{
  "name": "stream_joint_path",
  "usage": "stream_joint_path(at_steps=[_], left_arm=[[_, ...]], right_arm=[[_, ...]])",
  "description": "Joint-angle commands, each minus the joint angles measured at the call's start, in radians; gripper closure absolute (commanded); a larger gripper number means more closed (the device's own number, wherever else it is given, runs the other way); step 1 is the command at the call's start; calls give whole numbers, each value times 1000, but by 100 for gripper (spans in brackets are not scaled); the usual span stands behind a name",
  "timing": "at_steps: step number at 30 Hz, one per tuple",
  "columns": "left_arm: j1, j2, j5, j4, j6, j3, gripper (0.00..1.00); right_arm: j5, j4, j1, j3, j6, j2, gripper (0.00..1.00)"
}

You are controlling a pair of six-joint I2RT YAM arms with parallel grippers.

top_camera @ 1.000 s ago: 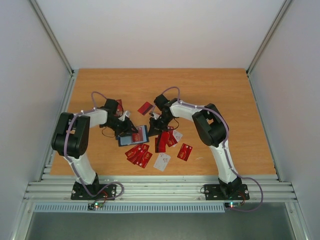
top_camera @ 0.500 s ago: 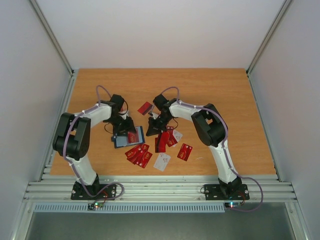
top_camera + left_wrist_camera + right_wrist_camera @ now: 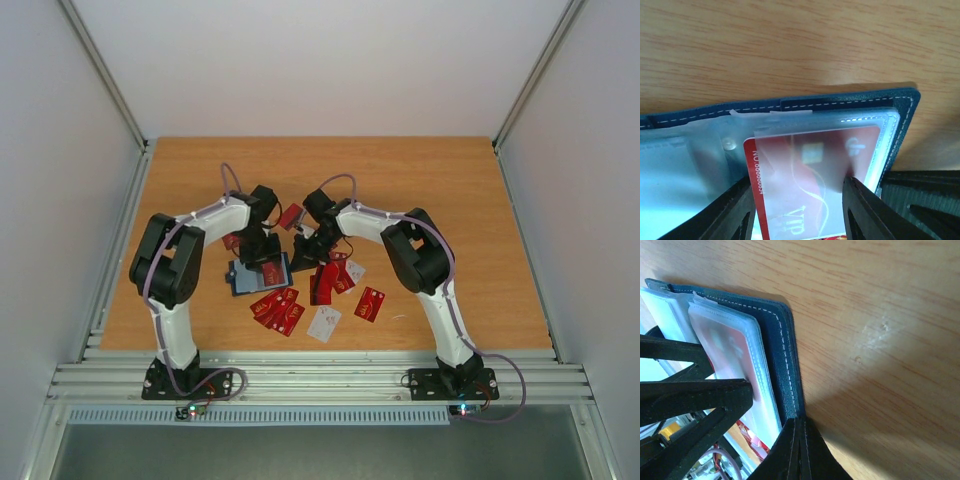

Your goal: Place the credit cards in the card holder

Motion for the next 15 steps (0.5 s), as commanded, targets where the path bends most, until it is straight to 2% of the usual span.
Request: stream_joint_path(at_steps=[1, 8, 15], left_arm=[[-38, 42, -48, -52, -70, 63, 51], [-47, 31, -13, 13, -80, 45, 51], [-51, 62, 21, 54, -65, 81, 52]], right_arm=[[23, 11, 17, -22, 15, 33, 99], [80, -33, 3, -36, -22, -20, 99], [111, -71, -82, -77, -51, -90, 99]])
